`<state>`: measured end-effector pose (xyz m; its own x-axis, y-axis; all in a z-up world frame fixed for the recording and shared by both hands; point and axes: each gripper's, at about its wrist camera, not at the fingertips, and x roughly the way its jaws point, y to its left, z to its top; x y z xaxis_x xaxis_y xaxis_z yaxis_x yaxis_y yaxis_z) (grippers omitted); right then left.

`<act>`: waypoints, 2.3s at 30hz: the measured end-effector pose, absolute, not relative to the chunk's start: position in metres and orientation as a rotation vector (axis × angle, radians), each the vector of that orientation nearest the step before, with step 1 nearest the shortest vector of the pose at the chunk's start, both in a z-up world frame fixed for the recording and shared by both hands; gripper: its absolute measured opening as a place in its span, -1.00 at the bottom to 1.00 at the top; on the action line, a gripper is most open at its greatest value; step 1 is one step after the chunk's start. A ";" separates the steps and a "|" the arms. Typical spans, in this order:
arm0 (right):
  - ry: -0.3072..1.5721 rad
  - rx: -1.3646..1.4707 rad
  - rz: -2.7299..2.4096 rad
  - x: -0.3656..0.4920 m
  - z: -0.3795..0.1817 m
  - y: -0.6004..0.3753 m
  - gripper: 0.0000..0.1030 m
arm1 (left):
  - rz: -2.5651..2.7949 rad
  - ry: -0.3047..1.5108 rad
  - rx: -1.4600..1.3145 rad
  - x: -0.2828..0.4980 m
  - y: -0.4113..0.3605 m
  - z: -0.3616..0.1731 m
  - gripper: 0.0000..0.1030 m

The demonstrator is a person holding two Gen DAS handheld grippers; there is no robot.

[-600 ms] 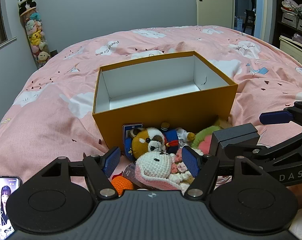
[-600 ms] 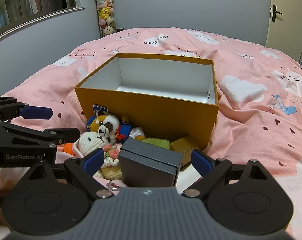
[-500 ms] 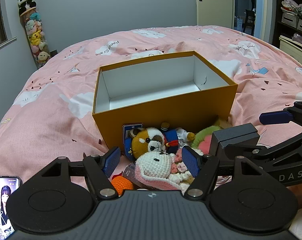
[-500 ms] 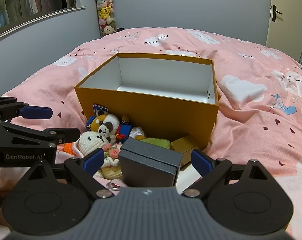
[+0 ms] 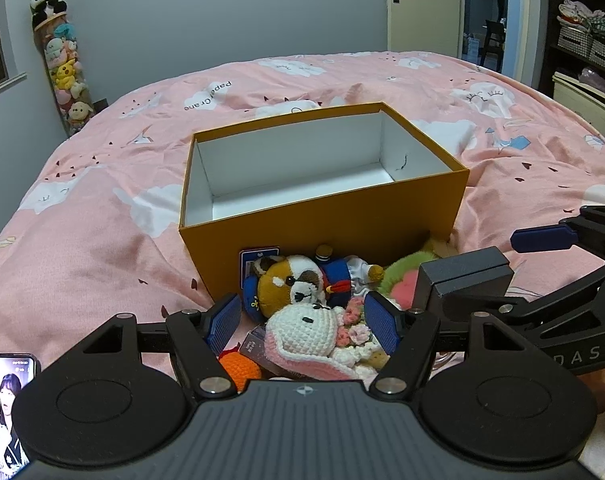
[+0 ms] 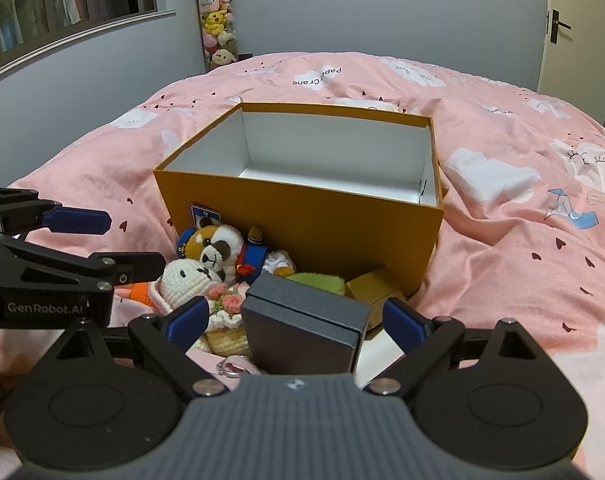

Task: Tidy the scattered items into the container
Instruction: 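Move the left tool toward the pink pouch beside the box, then grasp the pink carabiner pouch with the left tool and lift it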

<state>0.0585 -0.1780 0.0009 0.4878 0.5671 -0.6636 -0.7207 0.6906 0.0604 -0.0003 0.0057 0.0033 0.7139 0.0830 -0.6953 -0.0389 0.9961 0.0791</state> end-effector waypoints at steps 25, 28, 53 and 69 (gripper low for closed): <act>0.738 -0.670 1.142 0.085 0.016 -0.156 0.47 | -0.377 0.960 0.224 -0.005 -0.007 0.007 0.53; 0.730 -0.722 1.161 0.081 0.015 -0.153 0.47 | -0.428 0.999 0.282 -0.006 -0.015 0.001 0.53; 0.734 -0.889 1.288 0.085 -0.010 -0.131 0.37 | -0.432 1.077 0.391 0.006 -0.042 -0.052 0.02; 0.727 -0.780 1.247 0.082 0.033 -0.153 -0.29 | -0.341 0.996 -0.017 -0.002 0.007 -0.010 -0.36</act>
<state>0.0822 -0.1530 0.0329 0.1722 0.5332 -0.8283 -0.9835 0.1405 -0.1141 -0.0016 0.0069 -0.0096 0.4951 -0.2893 -0.8192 0.2738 0.9468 -0.1689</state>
